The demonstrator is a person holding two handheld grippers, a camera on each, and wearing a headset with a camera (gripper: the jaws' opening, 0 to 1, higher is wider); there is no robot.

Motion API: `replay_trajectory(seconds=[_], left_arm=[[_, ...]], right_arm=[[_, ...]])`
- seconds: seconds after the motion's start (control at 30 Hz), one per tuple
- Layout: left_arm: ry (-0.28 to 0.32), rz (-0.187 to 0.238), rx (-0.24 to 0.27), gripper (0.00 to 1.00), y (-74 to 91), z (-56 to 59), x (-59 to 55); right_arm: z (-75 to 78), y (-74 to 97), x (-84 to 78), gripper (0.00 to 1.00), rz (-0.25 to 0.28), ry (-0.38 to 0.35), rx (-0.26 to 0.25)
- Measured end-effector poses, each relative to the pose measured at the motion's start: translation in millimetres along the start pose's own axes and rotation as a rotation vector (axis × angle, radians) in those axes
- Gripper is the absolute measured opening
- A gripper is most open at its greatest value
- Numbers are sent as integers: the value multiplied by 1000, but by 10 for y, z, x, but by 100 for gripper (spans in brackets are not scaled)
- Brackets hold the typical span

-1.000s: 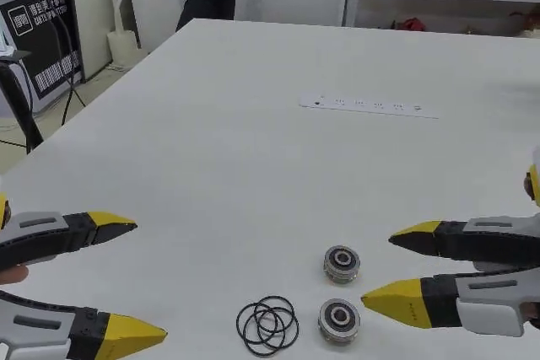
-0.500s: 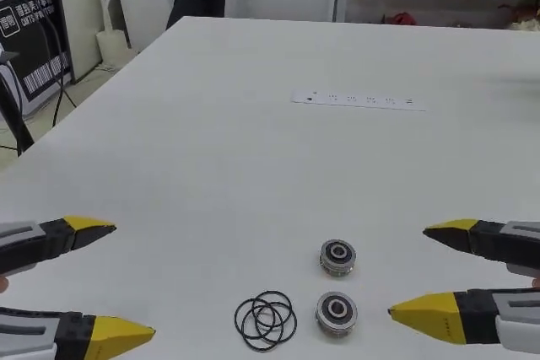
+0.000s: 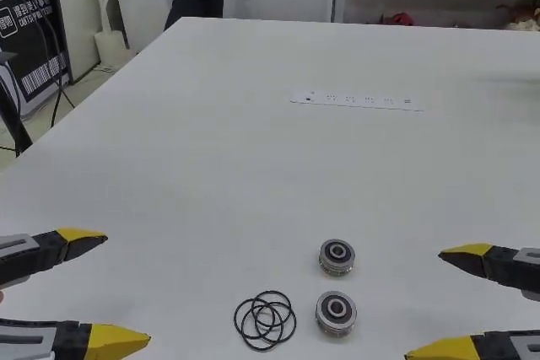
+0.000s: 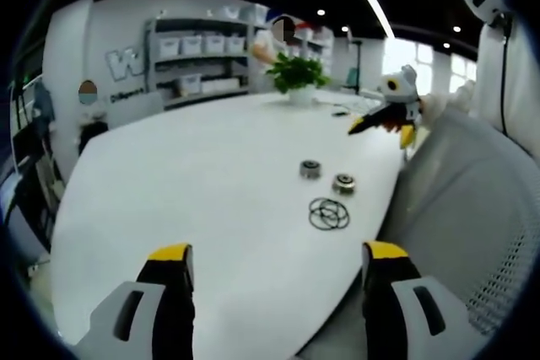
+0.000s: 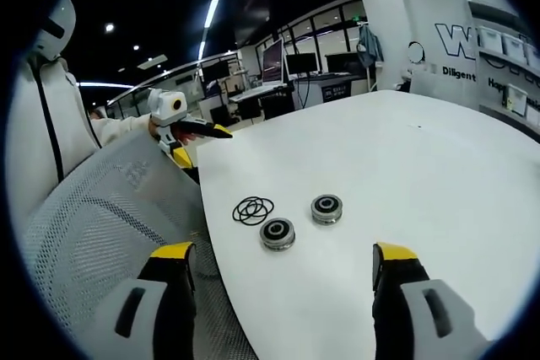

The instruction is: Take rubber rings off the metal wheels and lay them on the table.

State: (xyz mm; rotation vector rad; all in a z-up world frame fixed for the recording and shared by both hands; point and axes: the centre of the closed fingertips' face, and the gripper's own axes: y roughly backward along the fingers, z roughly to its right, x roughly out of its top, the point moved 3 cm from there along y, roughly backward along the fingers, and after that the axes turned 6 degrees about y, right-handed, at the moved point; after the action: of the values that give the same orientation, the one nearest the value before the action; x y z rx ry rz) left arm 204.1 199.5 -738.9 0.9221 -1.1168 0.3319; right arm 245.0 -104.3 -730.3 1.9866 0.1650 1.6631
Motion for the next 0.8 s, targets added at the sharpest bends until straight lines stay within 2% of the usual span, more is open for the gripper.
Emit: replay_trajectory(seconds=[0.4, 0.5, 0.8], left_arm=[[17, -18, 11, 92, 0, -47, -78], [20, -25, 11, 94, -17, -14, -71], [25, -26, 16, 98, -27, -25, -64]], right_arm=[[-28, 22, -373, 89, -70, -18, -15], [-26, 29, -418, 89, -74, -24, -20], [-23, 49, -484, 89, -82, -35, -31]])
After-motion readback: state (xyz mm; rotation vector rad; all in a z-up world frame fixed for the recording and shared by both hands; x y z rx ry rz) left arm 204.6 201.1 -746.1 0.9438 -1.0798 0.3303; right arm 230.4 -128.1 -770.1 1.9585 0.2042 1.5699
